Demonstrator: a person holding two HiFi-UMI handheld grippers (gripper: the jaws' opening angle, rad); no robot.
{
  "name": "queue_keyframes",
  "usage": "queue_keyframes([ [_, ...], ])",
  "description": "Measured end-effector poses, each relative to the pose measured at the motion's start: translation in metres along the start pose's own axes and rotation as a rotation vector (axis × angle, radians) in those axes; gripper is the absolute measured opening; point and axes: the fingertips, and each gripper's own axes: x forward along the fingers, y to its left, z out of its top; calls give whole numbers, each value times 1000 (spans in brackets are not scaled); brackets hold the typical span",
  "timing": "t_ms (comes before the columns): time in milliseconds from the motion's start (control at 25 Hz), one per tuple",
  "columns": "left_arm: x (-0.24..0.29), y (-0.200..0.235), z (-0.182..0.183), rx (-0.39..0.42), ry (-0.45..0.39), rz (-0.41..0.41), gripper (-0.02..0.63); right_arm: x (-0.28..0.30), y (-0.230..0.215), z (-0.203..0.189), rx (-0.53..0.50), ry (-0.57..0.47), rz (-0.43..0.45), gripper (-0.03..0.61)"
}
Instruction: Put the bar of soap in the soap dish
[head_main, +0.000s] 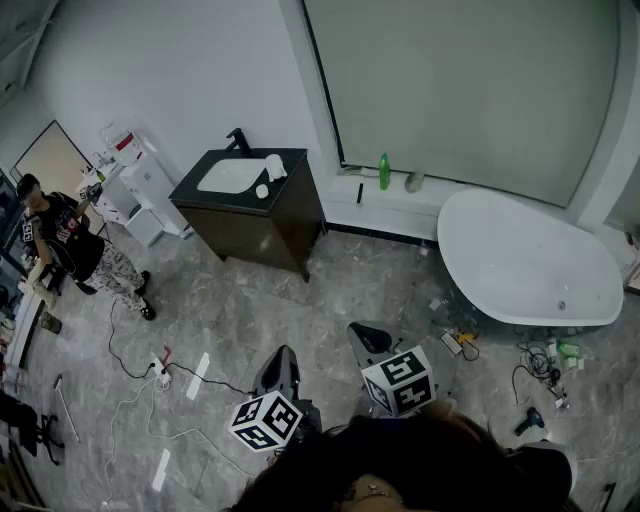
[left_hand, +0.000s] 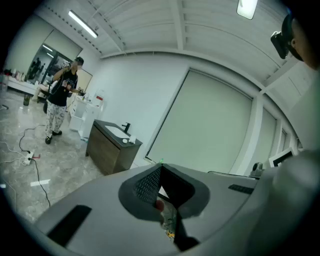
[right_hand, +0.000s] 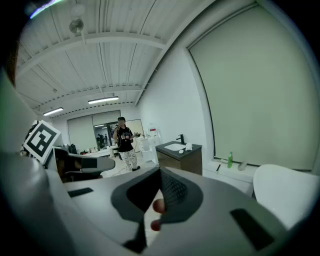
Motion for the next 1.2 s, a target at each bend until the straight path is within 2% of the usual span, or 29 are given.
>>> queue_keyframes([
  [440,25,19,0,-31,-7,32,-5,25,-13,4,-10,4,25,17],
  [720,63,31,4,-67,-31,94,-5,56,-48,5,-38,28,47,17],
  [840,78,38,3,-101,-28,117,-5,75,-61,7,-41,34,61,17],
  [1040,111,61,8,-111,4,148,-5,120,-76,9,-26,70,77,17],
  [1200,157,87,25,-113,12,128,-5,169,-92,17,-34,90,60,17],
])
